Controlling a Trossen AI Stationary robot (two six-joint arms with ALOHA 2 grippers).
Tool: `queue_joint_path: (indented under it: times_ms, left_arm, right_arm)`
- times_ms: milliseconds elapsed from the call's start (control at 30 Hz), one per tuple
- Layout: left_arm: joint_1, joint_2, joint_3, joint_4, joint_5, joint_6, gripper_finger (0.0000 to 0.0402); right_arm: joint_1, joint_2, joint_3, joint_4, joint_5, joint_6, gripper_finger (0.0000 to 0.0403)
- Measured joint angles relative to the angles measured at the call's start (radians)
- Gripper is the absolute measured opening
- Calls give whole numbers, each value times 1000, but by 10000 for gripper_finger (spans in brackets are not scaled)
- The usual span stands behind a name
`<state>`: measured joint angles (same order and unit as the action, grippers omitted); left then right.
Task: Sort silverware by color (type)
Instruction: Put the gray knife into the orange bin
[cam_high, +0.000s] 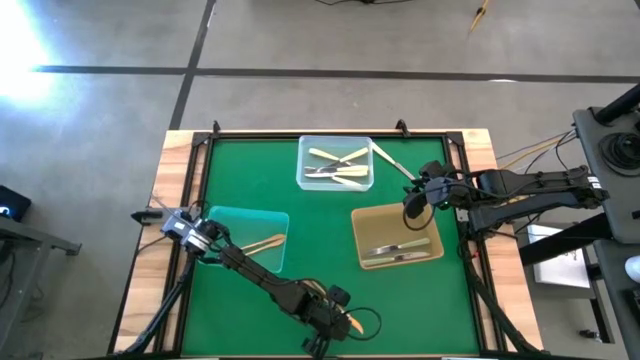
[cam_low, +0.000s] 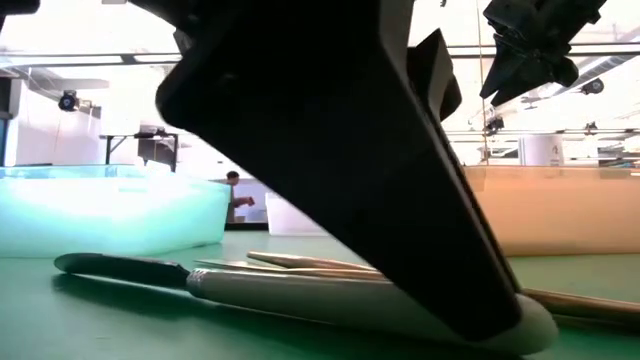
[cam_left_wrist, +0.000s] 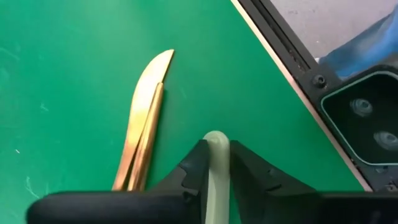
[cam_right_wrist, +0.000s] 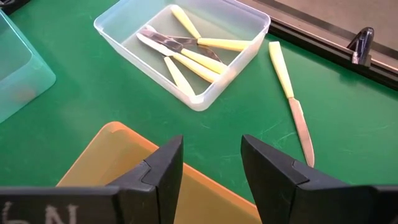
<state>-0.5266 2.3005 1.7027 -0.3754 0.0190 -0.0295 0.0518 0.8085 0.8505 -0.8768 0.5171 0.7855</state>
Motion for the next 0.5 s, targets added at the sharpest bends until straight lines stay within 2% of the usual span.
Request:
queue_joint_path:
  times_ms: [267, 500]
  left_arm:
    - [2, 2, 12, -6, 29, -10, 24]
    - [3, 3, 11, -17, 43, -10, 29]
  right_arm:
    - [0, 0, 0, 0, 0, 0, 153]
    - [0, 0, 0, 0, 0, 0, 153]
